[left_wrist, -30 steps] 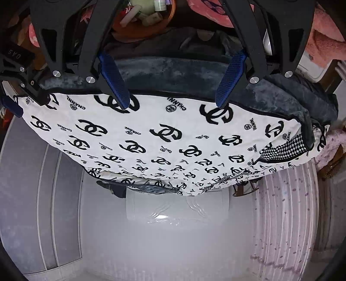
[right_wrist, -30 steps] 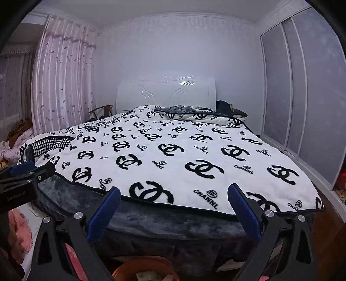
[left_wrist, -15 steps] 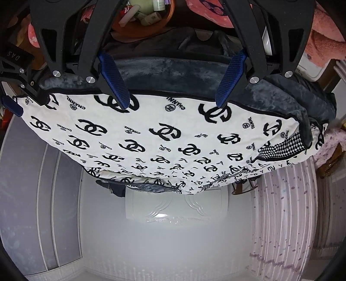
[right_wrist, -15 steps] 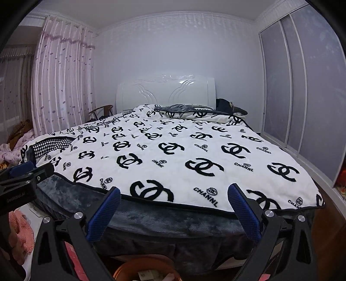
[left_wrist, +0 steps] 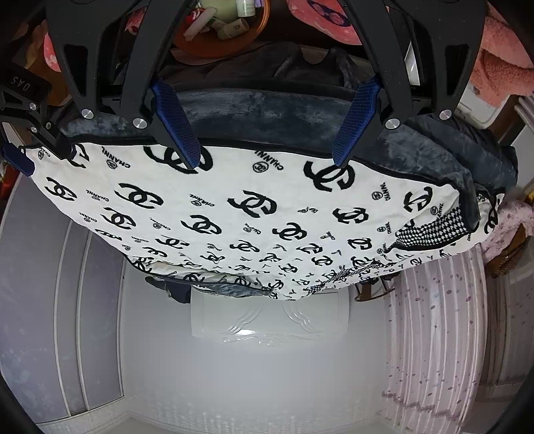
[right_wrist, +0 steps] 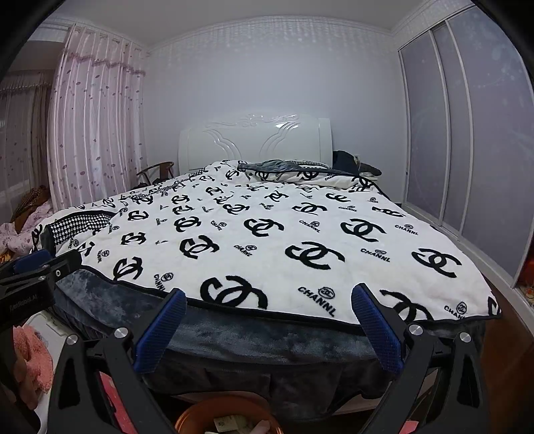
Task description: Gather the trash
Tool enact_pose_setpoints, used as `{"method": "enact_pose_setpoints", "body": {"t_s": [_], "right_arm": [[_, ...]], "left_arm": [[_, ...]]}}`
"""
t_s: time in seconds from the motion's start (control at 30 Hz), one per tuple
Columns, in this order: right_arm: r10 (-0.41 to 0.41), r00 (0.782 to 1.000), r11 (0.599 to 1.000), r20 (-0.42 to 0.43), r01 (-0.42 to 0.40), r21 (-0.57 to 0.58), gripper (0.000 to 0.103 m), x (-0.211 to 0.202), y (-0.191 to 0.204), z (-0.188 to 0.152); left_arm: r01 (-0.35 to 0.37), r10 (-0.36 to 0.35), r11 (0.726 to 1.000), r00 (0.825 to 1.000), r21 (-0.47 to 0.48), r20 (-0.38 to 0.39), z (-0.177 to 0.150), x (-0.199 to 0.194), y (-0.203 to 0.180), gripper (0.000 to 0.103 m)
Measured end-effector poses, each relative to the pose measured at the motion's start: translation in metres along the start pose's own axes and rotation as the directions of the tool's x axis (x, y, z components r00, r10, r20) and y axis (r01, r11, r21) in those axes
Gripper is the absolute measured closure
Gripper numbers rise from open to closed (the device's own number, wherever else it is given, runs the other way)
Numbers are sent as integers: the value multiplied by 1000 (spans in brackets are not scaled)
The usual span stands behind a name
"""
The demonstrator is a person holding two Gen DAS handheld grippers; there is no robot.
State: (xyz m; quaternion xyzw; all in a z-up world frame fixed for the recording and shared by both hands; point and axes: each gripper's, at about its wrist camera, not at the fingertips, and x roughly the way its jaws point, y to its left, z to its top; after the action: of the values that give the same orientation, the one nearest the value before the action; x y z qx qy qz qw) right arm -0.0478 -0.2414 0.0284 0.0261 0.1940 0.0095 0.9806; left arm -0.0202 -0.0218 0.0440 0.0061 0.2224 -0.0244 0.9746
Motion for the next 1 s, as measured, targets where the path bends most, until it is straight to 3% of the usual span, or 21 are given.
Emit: {"method": "enact_pose_setpoints", "body": {"t_s": [1.0], "right_arm": [[-4,1000,1000,-7,4,0,6,-5,4,-6]], "left_arm": [[8,-8,1000,1000,3,-2,-2,-1,-1,24]]}}
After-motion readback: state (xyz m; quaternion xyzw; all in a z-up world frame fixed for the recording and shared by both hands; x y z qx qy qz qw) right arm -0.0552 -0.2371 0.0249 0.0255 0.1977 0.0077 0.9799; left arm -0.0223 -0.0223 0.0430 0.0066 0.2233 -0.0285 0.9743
